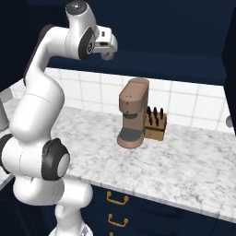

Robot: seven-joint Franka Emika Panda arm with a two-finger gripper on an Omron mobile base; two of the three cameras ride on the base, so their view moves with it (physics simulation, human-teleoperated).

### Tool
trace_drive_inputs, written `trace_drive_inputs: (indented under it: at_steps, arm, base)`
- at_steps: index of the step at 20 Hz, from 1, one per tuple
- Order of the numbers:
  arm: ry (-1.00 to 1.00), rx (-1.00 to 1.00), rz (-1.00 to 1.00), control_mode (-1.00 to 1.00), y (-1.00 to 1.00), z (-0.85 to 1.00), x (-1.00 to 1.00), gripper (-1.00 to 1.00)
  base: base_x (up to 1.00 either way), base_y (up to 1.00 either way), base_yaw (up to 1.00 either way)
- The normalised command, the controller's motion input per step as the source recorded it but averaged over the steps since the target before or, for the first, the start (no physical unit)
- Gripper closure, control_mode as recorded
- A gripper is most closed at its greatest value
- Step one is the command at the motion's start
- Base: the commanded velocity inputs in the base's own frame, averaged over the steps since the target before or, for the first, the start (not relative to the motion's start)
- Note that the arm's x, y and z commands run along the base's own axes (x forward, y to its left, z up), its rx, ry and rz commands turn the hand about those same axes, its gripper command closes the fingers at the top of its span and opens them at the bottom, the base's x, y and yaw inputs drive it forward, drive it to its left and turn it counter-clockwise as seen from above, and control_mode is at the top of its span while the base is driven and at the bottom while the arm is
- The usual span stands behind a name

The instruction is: Gather all objects into one cabinet and sort the glasses and bowls to opposite sides.

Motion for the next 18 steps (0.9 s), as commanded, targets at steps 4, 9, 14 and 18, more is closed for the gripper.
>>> trace_drive_inputs:
  at_steps: [4, 9, 14, 18]
  arm:
    - [0.0, -0.01, 0.0, -1.0, 0.0, 0.0, 0.37, -1.0]
    - [0.0, 0.0, 0.0, -1.0, 0.0, 0.0, 0.33, -1.0]
    - [0.0, 0.0, 0.0, -1.0, 0.0, -0.02, 0.28, -1.0]
    - [0.0, 0.0, 0.0, -1.0, 0.0, -0.06, 0.23, -1.0]
  base:
    - [0.0, 0.0, 0.0]
    - [0.0, 0.0, 0.0]
    - [0.0, 0.0, 0.0]
    - [0.0, 0.0, 0.0]
